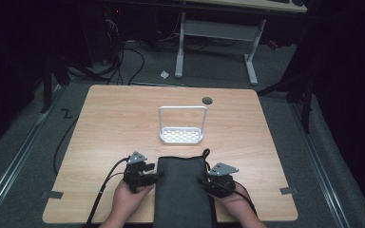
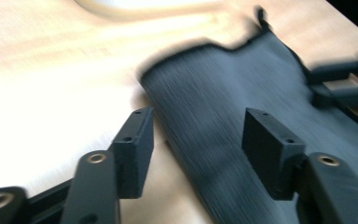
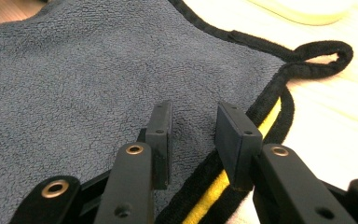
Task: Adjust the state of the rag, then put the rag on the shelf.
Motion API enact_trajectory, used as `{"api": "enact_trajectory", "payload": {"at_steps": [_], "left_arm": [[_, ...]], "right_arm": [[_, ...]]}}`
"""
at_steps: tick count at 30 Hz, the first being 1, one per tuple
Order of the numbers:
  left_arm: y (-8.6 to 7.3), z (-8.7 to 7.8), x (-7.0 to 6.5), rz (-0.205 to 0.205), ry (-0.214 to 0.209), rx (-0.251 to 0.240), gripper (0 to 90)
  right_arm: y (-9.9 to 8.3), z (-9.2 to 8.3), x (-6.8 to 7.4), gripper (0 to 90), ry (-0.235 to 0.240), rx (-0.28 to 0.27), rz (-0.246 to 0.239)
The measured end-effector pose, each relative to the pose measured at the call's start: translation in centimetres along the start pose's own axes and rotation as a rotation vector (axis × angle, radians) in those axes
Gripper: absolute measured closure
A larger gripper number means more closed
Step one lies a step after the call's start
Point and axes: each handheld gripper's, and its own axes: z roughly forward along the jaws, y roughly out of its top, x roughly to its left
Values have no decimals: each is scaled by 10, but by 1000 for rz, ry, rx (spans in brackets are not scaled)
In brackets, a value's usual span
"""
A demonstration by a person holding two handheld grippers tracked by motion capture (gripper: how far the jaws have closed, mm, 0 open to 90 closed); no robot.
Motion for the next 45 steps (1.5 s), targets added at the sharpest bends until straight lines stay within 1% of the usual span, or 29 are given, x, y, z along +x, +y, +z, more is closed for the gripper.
{"api": "enact_trajectory", "payload": {"at_steps": [1,2,3,4,5,6,7,8,9,10,12,14,15,16,17,18,19,21,22,23,26,28,30,34,36,38,41,45], "left_arm": [[3,4,1,-19,-8,-7,401],[6,7,3,-28,-3,-8,389],[8,11,4,-35,13,-12,390],[8,15,6,-56,23,3,404],[8,18,8,-66,22,20,433],[7,20,8,-52,30,22,478],[5,21,7,-24,57,16,538],[4,21,6,-8,67,12,573],[3,21,4,10,81,6,591],[2,21,3,19,83,5,620],[2,21,3,29,83,7,677],[1,22,3,32,83,3,708],[1,22,2,35,83,3,721],[0,22,2,38,82,4,729],[0,21,2,34,78,4,735],[0,21,3,29,73,3,740],[0,21,4,24,66,4,743],[-1,21,5,7,54,0,743],[-1,21,6,1,51,1,743],[-1,21,6,1,51,0,743],[-1,20,6,2,51,1,741],[-1,20,6,1,50,1,738],[-1,20,6,-5,45,0,735],[-1,20,6,-2,48,-1,728],[-1,20,7,-11,40,1,729],[-1,20,8,-16,42,1,743],[-2,19,6,-4,54,-3,758],[-2,18,5,3,54,-14,785]], "right_arm": [[0,0,0,677,0,-1,0],[0,0,0,676,-1,-1,0],[-1,0,1,675,-2,-2,3],[-1,0,0,674,-3,-6,0],[-1,0,1,673,-4,-6,1],[-1,0,1,671,-4,-6,2],[-1,0,1,670,-3,-7,2],[-1,0,1,668,-2,-8,2],[-1,0,1,665,-1,-8,2],[-1,-1,0,649,3,-7,7],[1,-3,0,611,-12,-35,23],[5,-6,-4,571,-48,-67,47],[7,-6,-6,540,-65,-72,59],[10,-5,-10,514,-86,-76,86],[12,-3,-13,498,-90,-83,106],[14,-1,-16,483,-102,-86,117],[16,2,-19,466,-115,-79,133],[18,9,-23,447,-107,-53,167],[18,13,-25,433,-110,-35,178],[18,16,-25,423,-116,-23,180],[17,22,-24,385,-111,9,189],[18,23,-20,407,-128,13,181],[17,23,-17,468,-133,9,169],[17,22,-13,613,-115,4,164],[18,22,-12,685,-99,5,163],[19,23,-11,750,-84,5,169],[20,25,-11,782,-75,-1,167],[20,24,-9,794,-88,-14,136]]}}
